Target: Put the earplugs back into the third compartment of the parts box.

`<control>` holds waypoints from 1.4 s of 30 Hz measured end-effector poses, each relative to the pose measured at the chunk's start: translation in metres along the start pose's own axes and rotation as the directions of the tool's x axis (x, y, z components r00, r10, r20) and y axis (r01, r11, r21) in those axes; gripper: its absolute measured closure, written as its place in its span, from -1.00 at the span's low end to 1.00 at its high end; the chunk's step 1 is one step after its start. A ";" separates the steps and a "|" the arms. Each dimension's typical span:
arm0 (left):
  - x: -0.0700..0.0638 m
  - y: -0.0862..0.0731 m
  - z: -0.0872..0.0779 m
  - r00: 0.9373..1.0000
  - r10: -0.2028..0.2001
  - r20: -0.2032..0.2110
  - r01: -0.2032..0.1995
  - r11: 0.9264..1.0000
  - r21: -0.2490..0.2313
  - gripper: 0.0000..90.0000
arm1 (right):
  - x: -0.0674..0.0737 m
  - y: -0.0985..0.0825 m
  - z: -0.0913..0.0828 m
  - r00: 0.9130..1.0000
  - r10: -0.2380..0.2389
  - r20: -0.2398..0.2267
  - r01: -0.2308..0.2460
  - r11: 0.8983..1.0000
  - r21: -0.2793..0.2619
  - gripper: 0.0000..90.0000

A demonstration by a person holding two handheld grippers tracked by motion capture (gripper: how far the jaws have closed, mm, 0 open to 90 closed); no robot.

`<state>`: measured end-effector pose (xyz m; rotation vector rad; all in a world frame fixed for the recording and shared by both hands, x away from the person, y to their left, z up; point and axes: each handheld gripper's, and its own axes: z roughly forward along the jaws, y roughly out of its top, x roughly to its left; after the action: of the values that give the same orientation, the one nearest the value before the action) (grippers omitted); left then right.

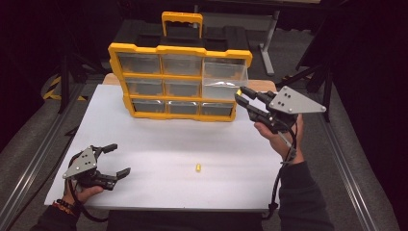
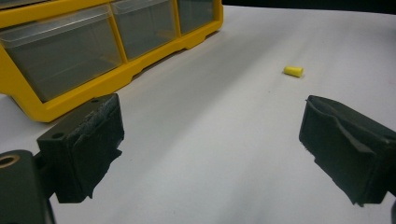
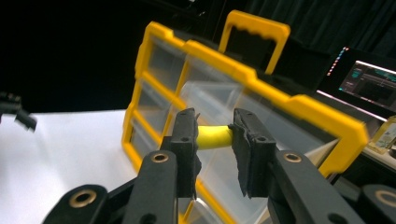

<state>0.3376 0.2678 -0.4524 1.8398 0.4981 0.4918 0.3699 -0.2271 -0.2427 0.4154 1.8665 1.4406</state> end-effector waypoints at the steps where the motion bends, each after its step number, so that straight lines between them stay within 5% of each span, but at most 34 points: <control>1: 0.000 0.000 0.000 1.000 0.000 0.000 0.000 1.000 0.000 -0.83 | -0.003 0.004 0.001 1.000 0.005 0.006 -0.005 1.000 0.000 0.59; 9: 0.000 0.000 -0.001 1.000 -0.001 0.001 0.001 1.000 -0.001 -0.83 | -0.023 0.023 0.018 0.997 0.025 0.070 -0.027 0.999 0.033 0.58; 21: 0.001 0.000 -0.001 1.000 -0.002 0.005 0.002 1.000 -0.002 -0.83 | -0.045 0.027 0.048 0.990 0.076 0.122 -0.088 0.992 0.093 0.55; 27: 0.001 0.000 -0.002 1.000 -0.002 0.006 0.002 1.000 -0.001 -0.83 | -0.049 0.022 0.061 0.986 0.079 0.148 -0.100 0.985 0.142 0.54; 39: 0.000 0.000 -0.001 1.000 0.001 0.012 -0.001 1.000 0.004 -0.82 | -0.052 0.017 0.065 0.981 0.099 0.170 -0.126 0.979 0.157 0.44; 42: 0.000 0.000 -0.001 1.000 0.003 0.011 -0.003 1.000 0.005 -0.82 | -0.049 0.017 0.064 0.979 0.094 0.179 -0.122 0.981 0.149 0.25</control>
<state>0.3374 0.2686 -0.4525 1.8472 0.4898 0.4825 0.4461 -0.2086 -0.2160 0.7065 1.8488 1.2856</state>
